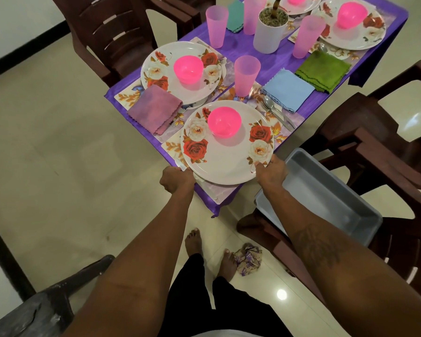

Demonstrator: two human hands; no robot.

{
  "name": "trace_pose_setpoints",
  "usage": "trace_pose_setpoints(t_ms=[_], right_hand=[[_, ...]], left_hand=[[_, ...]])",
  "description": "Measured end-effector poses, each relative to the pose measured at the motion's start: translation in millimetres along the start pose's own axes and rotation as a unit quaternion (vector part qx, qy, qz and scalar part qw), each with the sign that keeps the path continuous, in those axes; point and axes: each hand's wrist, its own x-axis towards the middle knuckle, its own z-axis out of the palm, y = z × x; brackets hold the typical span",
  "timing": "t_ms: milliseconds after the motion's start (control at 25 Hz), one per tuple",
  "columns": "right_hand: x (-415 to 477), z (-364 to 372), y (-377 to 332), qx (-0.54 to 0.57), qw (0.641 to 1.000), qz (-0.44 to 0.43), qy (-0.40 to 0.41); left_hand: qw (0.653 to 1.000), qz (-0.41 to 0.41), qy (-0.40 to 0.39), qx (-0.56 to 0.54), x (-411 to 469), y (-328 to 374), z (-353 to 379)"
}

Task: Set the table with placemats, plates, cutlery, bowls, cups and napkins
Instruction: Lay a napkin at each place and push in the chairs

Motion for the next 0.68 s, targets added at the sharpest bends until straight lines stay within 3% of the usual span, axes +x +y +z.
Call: trace_pose_setpoints(t_ms=[680], right_hand=[[1.4,-2.4,-7.0,0.047,0.999,0.019,0.006]], left_hand=[[1.0,-0.01,0.015,0.005,3.5,3.2,2.8]])
